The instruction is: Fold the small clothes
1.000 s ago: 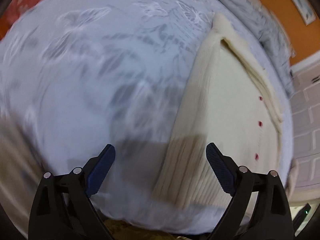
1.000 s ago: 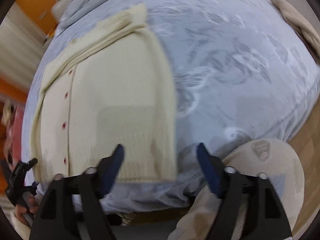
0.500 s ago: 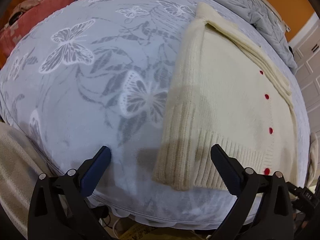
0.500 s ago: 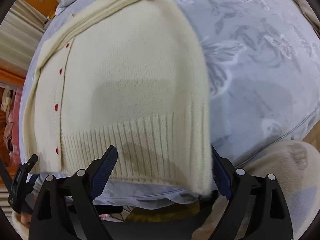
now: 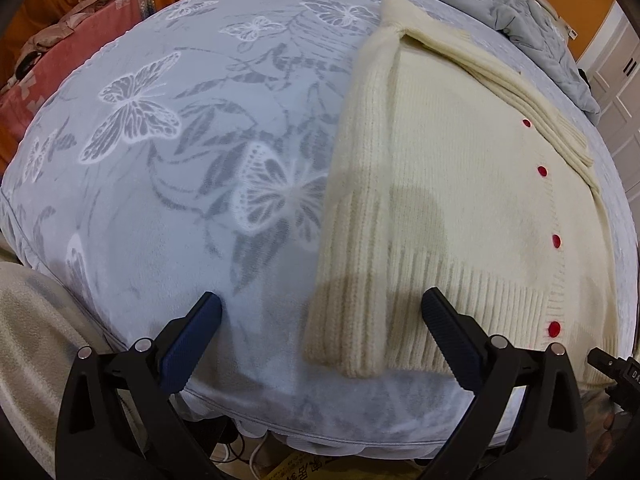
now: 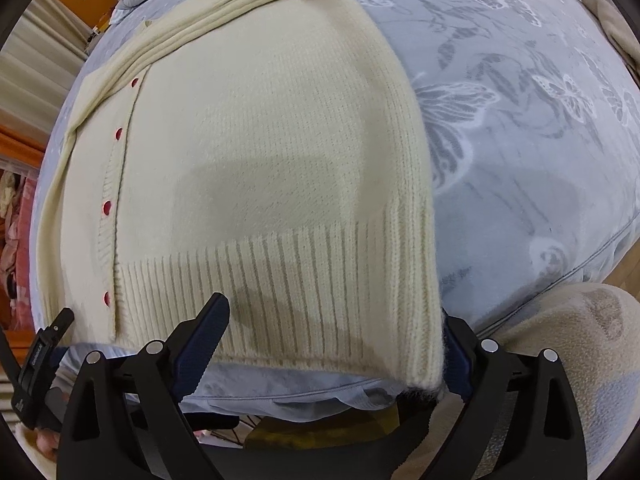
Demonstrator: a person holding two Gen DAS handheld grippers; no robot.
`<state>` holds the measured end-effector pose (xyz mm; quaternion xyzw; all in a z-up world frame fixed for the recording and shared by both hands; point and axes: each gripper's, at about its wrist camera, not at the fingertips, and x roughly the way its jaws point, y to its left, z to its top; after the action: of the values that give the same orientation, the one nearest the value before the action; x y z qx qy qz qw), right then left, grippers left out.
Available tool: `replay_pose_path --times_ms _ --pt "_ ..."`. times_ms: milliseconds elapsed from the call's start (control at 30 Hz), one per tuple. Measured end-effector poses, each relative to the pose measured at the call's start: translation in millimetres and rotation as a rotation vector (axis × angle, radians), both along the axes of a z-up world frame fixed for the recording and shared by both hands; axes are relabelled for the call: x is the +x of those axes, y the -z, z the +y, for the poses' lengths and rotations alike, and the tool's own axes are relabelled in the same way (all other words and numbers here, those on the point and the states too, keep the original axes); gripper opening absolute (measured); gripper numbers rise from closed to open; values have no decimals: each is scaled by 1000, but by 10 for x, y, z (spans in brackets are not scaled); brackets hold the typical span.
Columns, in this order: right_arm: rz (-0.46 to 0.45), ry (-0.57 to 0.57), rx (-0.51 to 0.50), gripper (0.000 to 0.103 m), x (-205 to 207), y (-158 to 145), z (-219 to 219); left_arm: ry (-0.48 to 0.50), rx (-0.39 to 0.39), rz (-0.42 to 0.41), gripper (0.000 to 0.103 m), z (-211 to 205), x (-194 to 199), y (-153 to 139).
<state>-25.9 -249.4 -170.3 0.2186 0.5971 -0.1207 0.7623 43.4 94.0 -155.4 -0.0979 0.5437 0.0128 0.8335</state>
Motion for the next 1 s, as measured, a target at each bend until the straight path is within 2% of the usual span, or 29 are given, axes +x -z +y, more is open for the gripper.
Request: replay_pose_path --times_ms 67,167,200,267,333,400,500,567,600,667,700,767,833,1000 --pt "-4 4 6 92 -15 -1 -2 -1 -17 0 98 24 -15 -13" --pt "-9 12 17 92 -20 -2 -8 -16 -136 -17 98 95 -27 -58" --pt "-12 16 21 93 -25 -6 -11 -39 -194 -19 98 129 -24 -61" --pt "-26 20 38 95 -31 -12 -27 -71 -262 -15 98 159 -13 -53" --pt "-45 24 59 94 -40 -23 -41 -95 -279 -9 98 172 7 -30" --pt "-67 29 84 93 -54 -34 -67 -96 -260 4 98 136 25 -31" --pt "-115 43 131 83 -88 -69 -110 -72 -263 27 97 45 55 -67" --pt "-134 42 148 63 -110 -80 -133 -57 -263 38 76 -9 81 -80" --pt "-138 41 154 55 -119 -74 -147 -51 -249 45 69 -25 96 -79" --pt "-147 35 167 14 -136 -70 -167 -48 -223 58 35 -23 150 -78" --pt "-149 30 170 10 -145 -66 -157 -61 -238 72 25 21 173 -71" --pt "-181 14 162 9 -164 -118 -139 -108 -316 101 17 162 193 -40" --pt "-234 -10 151 9 -193 -219 -99 -150 -387 124 15 295 185 -43" --pt "-369 -12 164 8 -376 -486 -117 -114 -408 67 12 331 101 -364"
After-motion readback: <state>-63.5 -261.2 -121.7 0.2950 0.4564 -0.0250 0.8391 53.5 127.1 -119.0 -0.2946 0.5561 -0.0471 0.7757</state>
